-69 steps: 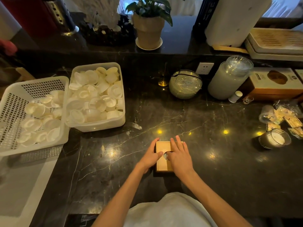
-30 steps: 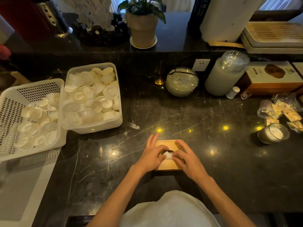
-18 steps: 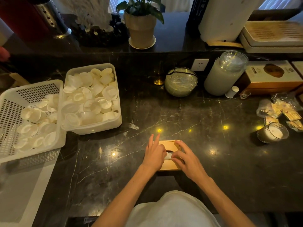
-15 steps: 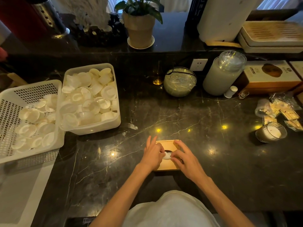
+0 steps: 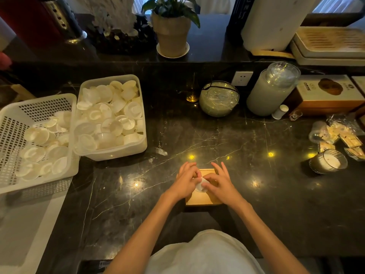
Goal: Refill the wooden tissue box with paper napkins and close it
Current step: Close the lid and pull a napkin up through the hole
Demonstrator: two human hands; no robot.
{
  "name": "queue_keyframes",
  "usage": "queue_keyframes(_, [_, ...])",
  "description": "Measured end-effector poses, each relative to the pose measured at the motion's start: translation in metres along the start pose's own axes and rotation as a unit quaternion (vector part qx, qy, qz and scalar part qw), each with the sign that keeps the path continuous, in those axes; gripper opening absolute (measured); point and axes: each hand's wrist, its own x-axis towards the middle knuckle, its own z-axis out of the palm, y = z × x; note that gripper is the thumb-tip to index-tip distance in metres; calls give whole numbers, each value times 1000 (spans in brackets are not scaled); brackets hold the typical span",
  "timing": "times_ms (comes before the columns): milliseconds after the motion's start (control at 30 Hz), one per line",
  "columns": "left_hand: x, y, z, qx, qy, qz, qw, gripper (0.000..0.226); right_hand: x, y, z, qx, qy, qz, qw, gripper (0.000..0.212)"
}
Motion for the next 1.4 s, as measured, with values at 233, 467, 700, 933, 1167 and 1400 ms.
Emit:
queue_keyframes(233, [-1,-22,-5,49,-34,-2,998,7,11,3,-17,5,-51,42,998,6])
queue_keyframes(467, [2,-23,-4,10,-46,-6,999,5,12,6,-22,-27,-107,24,994,15])
queue_keyframes(700, [2,-24,-5,-14,-82,0,997,7,15,-3,-31,-83,-163,-10,983,6])
queue_keyframes(933, [5,-25,-9,9,-101,14,995,12,21,-8,-37,-173,-197,-36,964,18])
queue_keyframes(1167, [7,-30,-13,8,-94,31,995,18,14,7,-30,-106,-163,-45,980,21])
queue_keyframes(1400, [9,-36,-9,-23,-80,18,996,13,12,14,-23,-54,-128,-36,990,20])
